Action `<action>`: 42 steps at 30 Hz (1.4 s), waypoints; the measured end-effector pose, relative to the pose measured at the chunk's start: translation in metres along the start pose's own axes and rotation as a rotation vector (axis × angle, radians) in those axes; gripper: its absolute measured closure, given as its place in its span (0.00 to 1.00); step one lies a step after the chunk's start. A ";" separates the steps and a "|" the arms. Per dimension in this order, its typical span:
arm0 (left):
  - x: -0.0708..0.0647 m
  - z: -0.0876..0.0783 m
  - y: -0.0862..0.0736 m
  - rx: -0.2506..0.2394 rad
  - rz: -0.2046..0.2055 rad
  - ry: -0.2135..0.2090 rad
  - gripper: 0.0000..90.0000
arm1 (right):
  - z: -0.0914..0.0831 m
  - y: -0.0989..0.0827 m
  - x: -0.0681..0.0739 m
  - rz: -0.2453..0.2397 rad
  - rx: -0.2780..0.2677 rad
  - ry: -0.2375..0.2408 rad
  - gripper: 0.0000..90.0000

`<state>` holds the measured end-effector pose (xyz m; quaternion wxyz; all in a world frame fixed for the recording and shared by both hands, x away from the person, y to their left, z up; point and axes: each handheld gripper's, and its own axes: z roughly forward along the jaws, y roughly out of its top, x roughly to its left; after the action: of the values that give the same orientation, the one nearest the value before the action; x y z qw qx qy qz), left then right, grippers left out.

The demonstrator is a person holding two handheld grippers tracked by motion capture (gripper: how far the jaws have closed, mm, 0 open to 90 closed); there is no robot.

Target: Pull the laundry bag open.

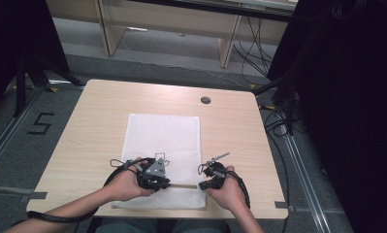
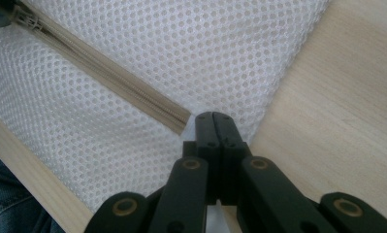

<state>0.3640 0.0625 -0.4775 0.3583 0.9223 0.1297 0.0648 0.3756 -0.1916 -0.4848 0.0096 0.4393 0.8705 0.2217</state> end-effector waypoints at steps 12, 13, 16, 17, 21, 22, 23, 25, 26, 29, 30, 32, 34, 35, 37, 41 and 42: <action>0.004 0.003 -0.007 0.028 -0.010 0.006 0.91 | 0.000 0.000 0.000 -0.005 -0.002 -0.004 1.00; 0.005 0.002 -0.008 0.034 -0.002 0.001 0.91 | 0.000 0.000 0.000 -0.003 0.000 -0.004 1.00; 0.004 0.001 -0.010 0.023 -0.026 0.000 0.91 | 0.000 0.000 0.000 -0.002 -0.001 -0.006 1.00; 0.004 0.000 -0.010 0.022 -0.027 -0.004 0.91 | 0.000 0.000 0.000 -0.002 0.001 -0.006 1.00; 0.005 -0.003 -0.012 0.036 -0.019 0.008 0.91 | -0.001 0.000 0.002 0.023 0.011 -0.016 1.00; 0.005 -0.003 -0.013 0.031 -0.019 0.007 0.91 | -0.001 0.000 0.002 0.022 0.012 -0.020 1.00; 0.006 -0.005 -0.015 0.020 -0.035 0.002 0.91 | -0.001 0.000 0.001 0.009 0.008 -0.019 1.00; 0.006 -0.006 -0.016 0.018 -0.037 0.004 0.91 | -0.001 0.000 0.001 0.011 0.008 -0.015 1.00; 0.006 -0.007 -0.016 0.015 -0.034 0.001 0.91 | -0.001 0.000 0.000 0.003 0.008 -0.011 1.00; 0.005 -0.007 -0.016 0.022 -0.031 0.005 0.91 | -0.001 0.000 0.001 0.024 0.014 -0.017 1.00; 0.005 -0.007 -0.016 0.029 -0.025 0.006 0.92 | -0.001 0.000 0.001 0.023 0.014 -0.019 1.00; 0.005 -0.008 -0.017 0.041 -0.015 0.014 0.92 | -0.001 0.000 0.001 0.022 0.013 -0.020 1.00; 0.008 -0.012 -0.020 0.053 -0.012 0.005 0.92 | -0.002 0.000 0.001 0.023 0.017 -0.016 1.00; 0.008 -0.012 -0.021 0.028 -0.037 0.000 0.91 | -0.002 0.000 0.001 0.024 0.016 -0.017 1.00; 0.007 -0.013 -0.021 0.009 -0.062 0.002 0.91 | -0.002 0.000 0.001 0.038 0.023 -0.025 1.00; 0.008 -0.012 -0.020 0.035 -0.029 0.010 0.92 | -0.002 0.000 0.001 0.033 0.019 -0.018 1.00; 0.008 -0.013 -0.021 0.038 -0.027 0.009 0.92 | -0.002 -0.001 0.001 0.013 0.009 -0.017 1.00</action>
<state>0.3647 0.0877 -0.4823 0.3409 0.9268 0.1451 0.0615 0.3744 -0.1921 -0.4831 0.0138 0.4471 0.8684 0.2141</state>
